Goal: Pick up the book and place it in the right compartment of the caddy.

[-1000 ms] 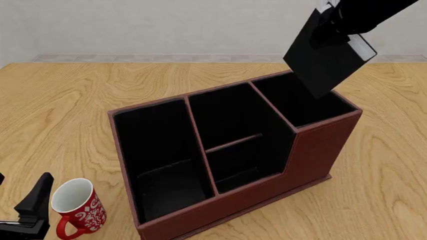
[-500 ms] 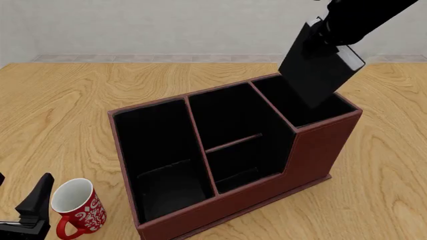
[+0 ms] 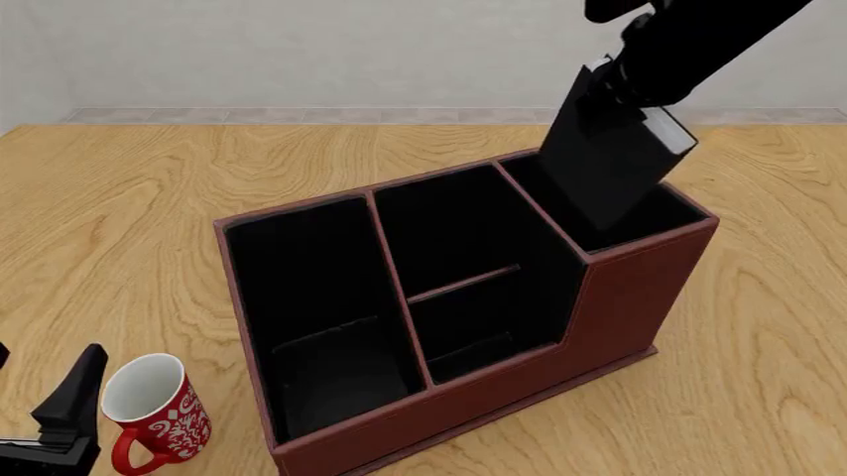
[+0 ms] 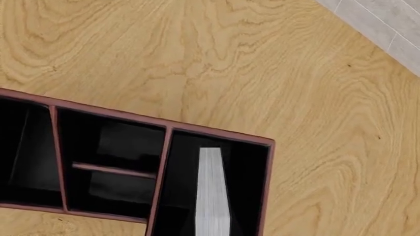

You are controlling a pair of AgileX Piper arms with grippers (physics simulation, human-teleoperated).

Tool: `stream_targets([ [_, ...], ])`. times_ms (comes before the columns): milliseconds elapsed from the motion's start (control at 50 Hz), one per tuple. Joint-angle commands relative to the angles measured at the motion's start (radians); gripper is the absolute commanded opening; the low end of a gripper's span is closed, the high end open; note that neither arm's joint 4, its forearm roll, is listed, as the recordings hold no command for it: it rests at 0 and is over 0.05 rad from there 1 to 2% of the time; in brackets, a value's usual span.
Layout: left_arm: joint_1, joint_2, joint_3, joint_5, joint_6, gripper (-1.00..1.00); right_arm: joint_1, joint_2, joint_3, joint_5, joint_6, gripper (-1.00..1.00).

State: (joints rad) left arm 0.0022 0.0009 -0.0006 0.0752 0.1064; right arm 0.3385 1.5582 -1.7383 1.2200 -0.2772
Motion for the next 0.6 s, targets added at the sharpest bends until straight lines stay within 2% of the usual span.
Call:
stream_targets([
  [20,-0.003,0.000,0.000,0.000,0.003,1.00,0.014,0.010,-0.005,0.000,0.036,-1.00],
  [240,-0.003,0.000,0.000,0.002,0.006,1.00,0.005,0.015,0.016,-0.001,0.042,-1.00],
  [260,-0.003,0.000,0.000,0.002,0.006,1.00,0.013,0.014,0.017,0.000,0.057,-1.00],
  [480,0.000,0.000,0.000,0.001,0.009,1.00,0.022,0.010,0.031,-0.009,0.076,-1.00],
  [600,0.000,0.000,0.000,0.000,0.012,1.00,0.017,-0.001,0.078,-0.035,0.077,-1.00],
])
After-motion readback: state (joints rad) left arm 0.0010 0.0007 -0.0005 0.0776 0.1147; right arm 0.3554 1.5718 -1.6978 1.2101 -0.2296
